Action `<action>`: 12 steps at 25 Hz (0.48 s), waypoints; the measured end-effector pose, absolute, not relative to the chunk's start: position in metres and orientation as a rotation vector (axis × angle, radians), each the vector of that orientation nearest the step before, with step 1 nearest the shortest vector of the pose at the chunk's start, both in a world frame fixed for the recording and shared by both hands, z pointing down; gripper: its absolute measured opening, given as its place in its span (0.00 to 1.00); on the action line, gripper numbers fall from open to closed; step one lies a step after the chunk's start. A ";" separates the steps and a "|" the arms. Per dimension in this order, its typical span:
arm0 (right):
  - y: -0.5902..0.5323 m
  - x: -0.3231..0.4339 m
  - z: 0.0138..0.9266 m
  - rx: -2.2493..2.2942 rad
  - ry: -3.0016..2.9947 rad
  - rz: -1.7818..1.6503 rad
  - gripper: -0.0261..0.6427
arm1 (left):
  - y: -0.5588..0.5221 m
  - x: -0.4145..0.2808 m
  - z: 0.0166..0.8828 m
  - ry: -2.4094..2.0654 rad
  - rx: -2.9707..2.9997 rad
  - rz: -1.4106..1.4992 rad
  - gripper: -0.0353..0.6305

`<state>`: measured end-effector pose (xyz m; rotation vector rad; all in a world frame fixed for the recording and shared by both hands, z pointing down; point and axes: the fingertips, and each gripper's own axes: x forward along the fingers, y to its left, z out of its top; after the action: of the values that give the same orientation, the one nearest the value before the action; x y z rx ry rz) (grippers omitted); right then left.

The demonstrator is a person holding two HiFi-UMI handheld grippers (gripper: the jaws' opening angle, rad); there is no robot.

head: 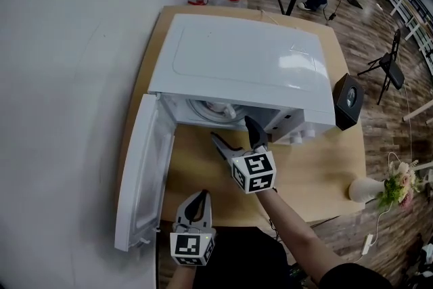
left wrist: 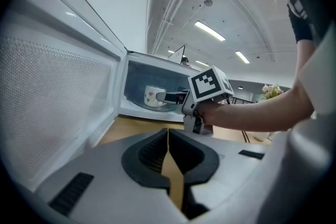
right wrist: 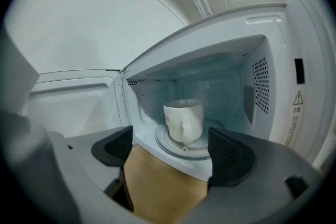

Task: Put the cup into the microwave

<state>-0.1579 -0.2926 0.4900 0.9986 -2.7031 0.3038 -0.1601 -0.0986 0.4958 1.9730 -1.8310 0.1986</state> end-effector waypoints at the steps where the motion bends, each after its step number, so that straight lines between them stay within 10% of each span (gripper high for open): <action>1: -0.292 -0.156 0.488 1.015 -2.705 0.300 0.70 | -0.098 -0.159 0.495 -1.832 1.973 0.197 0.07; 6: -0.289 -0.140 0.474 1.136 -2.712 0.284 0.62 | -0.094 -0.154 0.492 -1.835 1.980 0.199 0.07; 9: -0.288 -0.125 0.465 1.232 -2.697 0.253 0.28 | -0.093 -0.151 0.490 -1.835 1.990 0.196 0.07; 12: -0.282 -0.121 0.461 1.218 -2.714 0.256 0.30 | -0.094 -0.149 0.486 -1.836 2.006 0.198 0.07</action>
<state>-0.1208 -0.2821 0.4605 1.2179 -2.7137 0.2564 -0.1489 -0.0943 0.4861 2.0059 -1.8356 0.1976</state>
